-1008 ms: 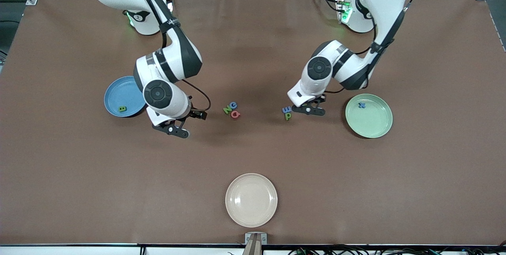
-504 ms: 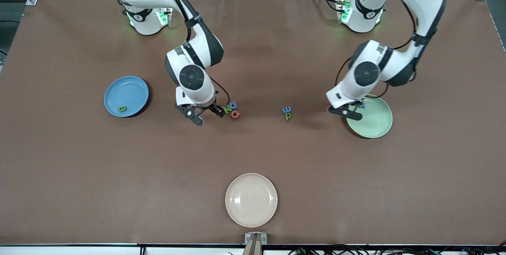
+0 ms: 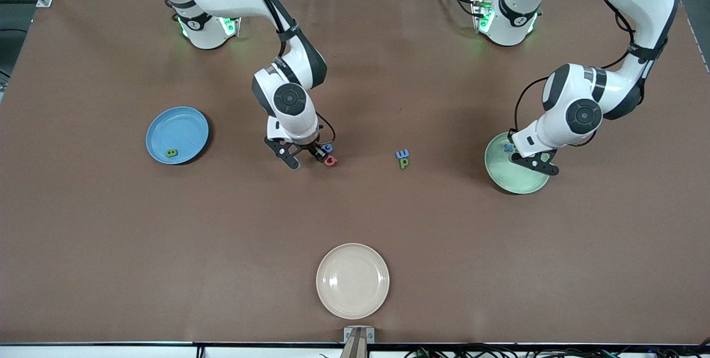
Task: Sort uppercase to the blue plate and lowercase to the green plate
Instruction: 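Carry the green n to the green plate while the right gripper grasps N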
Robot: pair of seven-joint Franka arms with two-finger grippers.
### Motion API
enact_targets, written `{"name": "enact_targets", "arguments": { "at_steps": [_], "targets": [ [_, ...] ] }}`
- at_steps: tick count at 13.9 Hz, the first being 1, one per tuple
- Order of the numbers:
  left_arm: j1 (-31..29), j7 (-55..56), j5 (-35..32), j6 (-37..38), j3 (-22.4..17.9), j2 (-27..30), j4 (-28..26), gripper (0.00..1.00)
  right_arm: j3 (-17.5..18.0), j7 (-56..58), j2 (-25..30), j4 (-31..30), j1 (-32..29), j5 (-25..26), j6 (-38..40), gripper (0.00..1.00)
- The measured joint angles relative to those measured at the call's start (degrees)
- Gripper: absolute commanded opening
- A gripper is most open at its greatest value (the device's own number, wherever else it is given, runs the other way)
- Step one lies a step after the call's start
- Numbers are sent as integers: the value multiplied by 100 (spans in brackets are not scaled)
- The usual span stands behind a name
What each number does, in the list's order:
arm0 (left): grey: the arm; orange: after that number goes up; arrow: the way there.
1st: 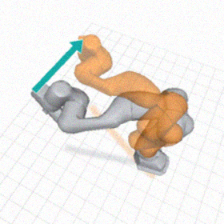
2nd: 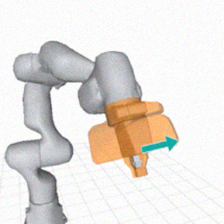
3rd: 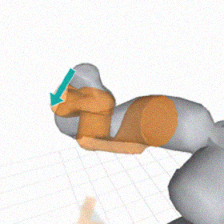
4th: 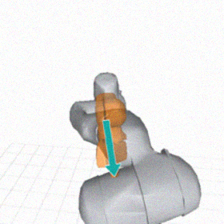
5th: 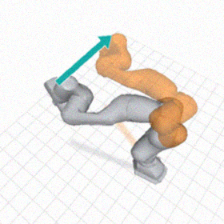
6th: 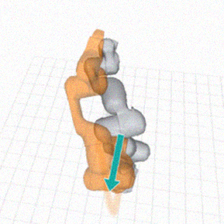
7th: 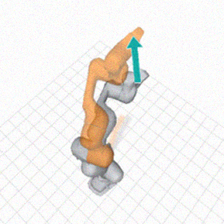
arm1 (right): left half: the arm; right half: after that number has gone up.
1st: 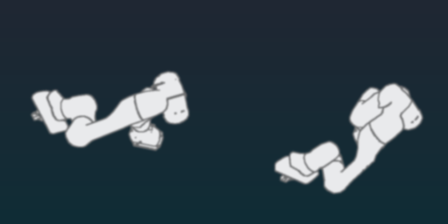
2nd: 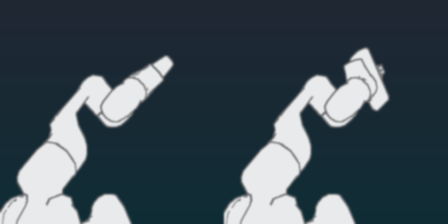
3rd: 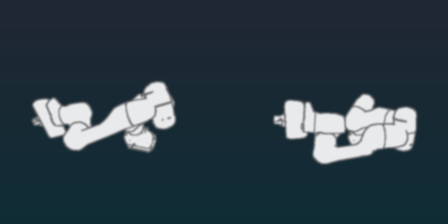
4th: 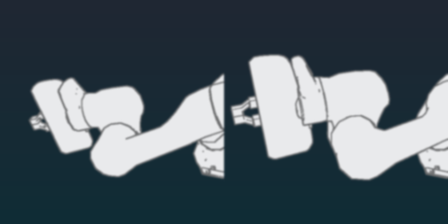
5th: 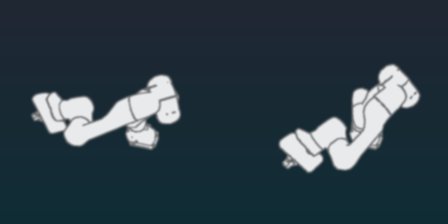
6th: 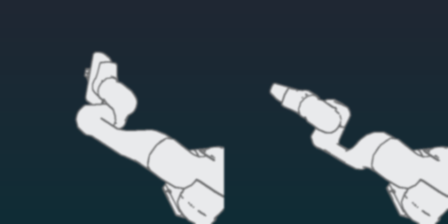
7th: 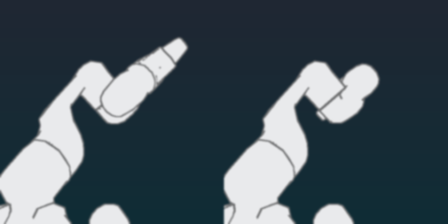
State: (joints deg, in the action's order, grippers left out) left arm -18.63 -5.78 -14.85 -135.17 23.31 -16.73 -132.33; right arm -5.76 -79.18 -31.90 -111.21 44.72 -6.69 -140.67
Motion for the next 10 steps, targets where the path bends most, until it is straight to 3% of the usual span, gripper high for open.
{"name": "enact_targets", "arguments": {
  "at_steps": [3,4,6,7,9,10],
  "targets": [
    [-97,0,-236,-77,2,-73,-24,11,-8,-3,-125,57,1,3,-49,69],
    [-122,0,-297,-95,2,-100,-25,24,-7,-3,-141,69,5,3,-49,69],
    [-173,0,-385,-118,2,-147,-26,64,-5,-3,-159,74,20,4,-65,69],
    [-183,0,-402,-133,2,-157,-26,70,-5,-3,-166,74,27,4,-105,68],
    [-185,0,-408,-152,30,-156,-22,95,-3,-3,-194,74,41,4,-149,60],
    [-184,0,-409,-152,78,-152,-15,98,-3,-3,-213,74,49,4,-165,55]
  ]
}}
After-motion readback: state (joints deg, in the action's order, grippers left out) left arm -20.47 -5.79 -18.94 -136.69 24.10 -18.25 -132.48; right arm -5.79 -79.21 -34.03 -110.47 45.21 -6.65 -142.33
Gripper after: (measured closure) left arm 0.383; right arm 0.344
